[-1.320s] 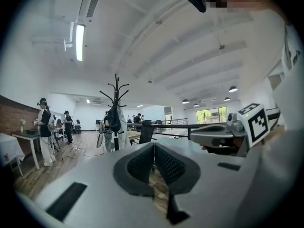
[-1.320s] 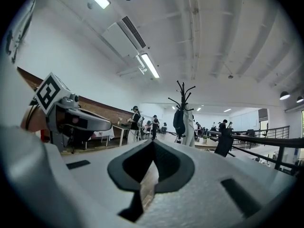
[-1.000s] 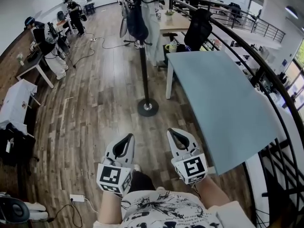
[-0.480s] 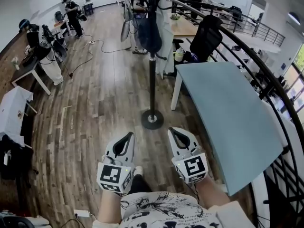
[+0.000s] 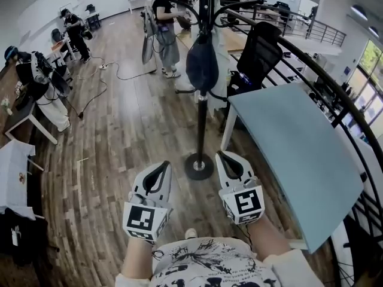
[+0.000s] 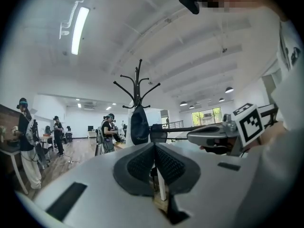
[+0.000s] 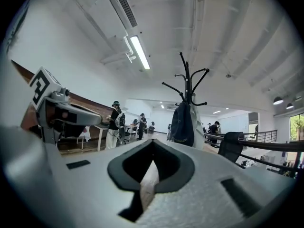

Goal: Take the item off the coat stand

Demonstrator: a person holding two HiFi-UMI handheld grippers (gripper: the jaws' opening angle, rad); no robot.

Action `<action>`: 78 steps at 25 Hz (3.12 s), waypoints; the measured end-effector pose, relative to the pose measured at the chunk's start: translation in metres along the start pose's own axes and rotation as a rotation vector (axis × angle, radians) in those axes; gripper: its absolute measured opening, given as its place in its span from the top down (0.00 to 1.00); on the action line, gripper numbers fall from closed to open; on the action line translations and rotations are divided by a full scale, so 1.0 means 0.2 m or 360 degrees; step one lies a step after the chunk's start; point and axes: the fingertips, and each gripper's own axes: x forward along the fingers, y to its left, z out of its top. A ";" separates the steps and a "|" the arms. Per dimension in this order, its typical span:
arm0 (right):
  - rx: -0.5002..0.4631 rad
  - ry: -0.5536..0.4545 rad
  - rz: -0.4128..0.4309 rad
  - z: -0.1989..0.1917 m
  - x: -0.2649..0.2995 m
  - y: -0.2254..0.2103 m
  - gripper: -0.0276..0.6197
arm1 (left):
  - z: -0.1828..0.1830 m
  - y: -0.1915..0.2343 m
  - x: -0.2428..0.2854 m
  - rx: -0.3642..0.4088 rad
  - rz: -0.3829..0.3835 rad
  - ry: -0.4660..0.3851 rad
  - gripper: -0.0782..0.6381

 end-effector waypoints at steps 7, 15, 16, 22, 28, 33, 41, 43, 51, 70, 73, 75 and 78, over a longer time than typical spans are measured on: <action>-0.0033 -0.0024 -0.0058 0.07 0.38 -0.16 0.97 | 0.02 0.20 0.29 -0.0005 -0.0047 -0.0056 0.88; -0.0058 -0.0075 -0.0017 0.13 0.78 -0.41 0.97 | 0.05 0.33 0.64 0.0027 0.0006 -0.0094 0.88; -0.0064 -0.0081 0.0001 0.14 0.83 -0.43 0.96 | 0.07 0.34 0.68 0.0032 0.0013 -0.0106 0.88; -0.0079 -0.0117 0.0002 0.24 1.08 -0.58 0.67 | 0.05 0.39 0.88 0.0028 0.0039 -0.0116 0.88; -0.0048 -0.0045 -0.0035 0.25 1.29 -0.66 0.58 | -0.01 0.43 0.97 -0.0022 0.0042 -0.0071 0.88; -0.0002 -0.0044 -0.0075 0.23 1.38 -0.71 0.68 | -0.03 0.45 0.98 0.0007 0.0018 -0.0061 0.88; 0.0015 -0.0037 -0.0155 0.28 1.35 -0.67 0.91 | -0.02 0.51 0.91 0.0031 -0.0052 -0.0043 0.88; 0.0033 -0.0050 -0.0161 0.31 1.33 -0.67 0.94 | 0.00 0.52 0.90 0.0029 -0.0072 -0.0045 0.88; -0.0063 -0.0127 -0.0230 0.46 1.18 -0.65 0.95 | -0.04 0.51 0.85 0.0006 -0.0184 -0.0061 0.88; -0.0141 -0.0127 -0.0331 0.50 0.73 -0.47 0.95 | 0.05 0.49 0.73 0.0035 -0.0329 -0.0133 0.88; -0.0093 -0.0032 -0.0353 0.34 0.70 -0.46 0.95 | 0.06 0.50 0.69 0.0026 -0.0327 -0.0142 0.88; -0.0057 0.0030 -0.0380 0.23 0.68 -0.47 0.95 | 0.09 0.49 0.68 0.0013 -0.0321 -0.0132 0.88; -0.0012 0.0098 -0.0429 0.08 0.62 -0.45 0.95 | 0.07 0.48 0.66 0.0015 -0.0335 -0.0134 0.88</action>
